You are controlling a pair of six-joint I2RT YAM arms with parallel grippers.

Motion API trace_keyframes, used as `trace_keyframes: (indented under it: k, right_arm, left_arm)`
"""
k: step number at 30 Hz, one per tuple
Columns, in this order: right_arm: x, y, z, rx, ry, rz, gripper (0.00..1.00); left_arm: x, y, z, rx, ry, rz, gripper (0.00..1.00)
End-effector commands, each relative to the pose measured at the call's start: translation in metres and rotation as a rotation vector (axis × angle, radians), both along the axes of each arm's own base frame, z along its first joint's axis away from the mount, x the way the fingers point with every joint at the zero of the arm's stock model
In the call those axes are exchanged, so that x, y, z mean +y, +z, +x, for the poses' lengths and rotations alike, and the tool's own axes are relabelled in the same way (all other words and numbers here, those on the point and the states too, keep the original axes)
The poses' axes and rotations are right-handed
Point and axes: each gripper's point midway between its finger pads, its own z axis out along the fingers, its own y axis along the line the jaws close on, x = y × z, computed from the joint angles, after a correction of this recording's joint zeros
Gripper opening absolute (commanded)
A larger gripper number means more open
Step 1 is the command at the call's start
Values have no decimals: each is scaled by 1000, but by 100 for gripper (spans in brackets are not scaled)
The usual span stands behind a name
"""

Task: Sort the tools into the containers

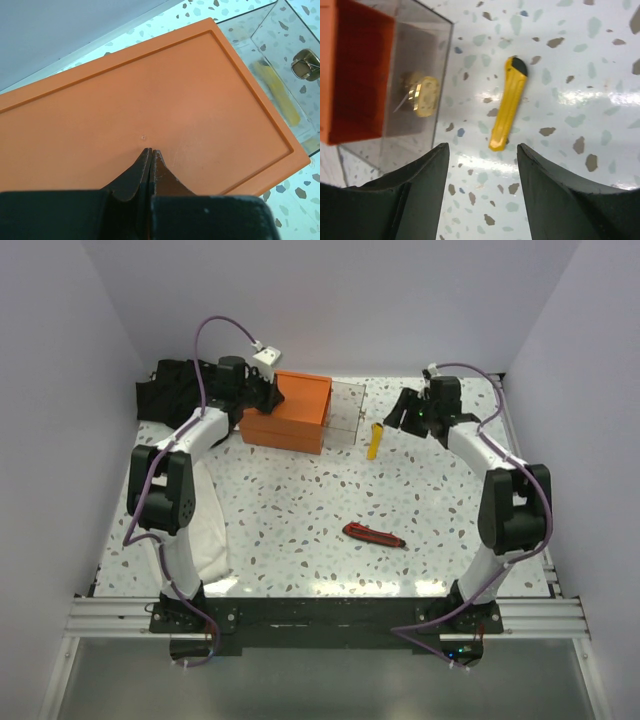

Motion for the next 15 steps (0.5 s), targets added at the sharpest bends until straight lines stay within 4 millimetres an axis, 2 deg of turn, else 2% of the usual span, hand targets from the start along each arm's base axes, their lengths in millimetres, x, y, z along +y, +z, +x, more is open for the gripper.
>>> trace_keyframes:
  k: [1,8,9,10,12,13,15]
  right_arm:
    - [-21,-22,20,43,-86,-146,60]
    - [-19,-47,60,20,-73,-243,61]
    - [-17,-42,68,1,-68,-245,61]
    - [-14,-52,71,11,-60,-249,61]
    - [-7,-50,78,-3,-46,-263,62]
    - [-4,-59,78,12,-41,-265,62]
    - [5,-59,81,2,-27,-260,62]
  left_arm:
    - [-2,-45,-14,133,2,51,0]
    - [-1,-50,-14,140,9,63,0]
    - [0,-51,-15,139,7,66,0]
    - [0,-52,-15,141,9,70,0]
    - [1,-54,-15,145,12,73,0]
    - [2,-53,-15,141,14,76,0]
    - [3,-55,-16,146,14,80,0]
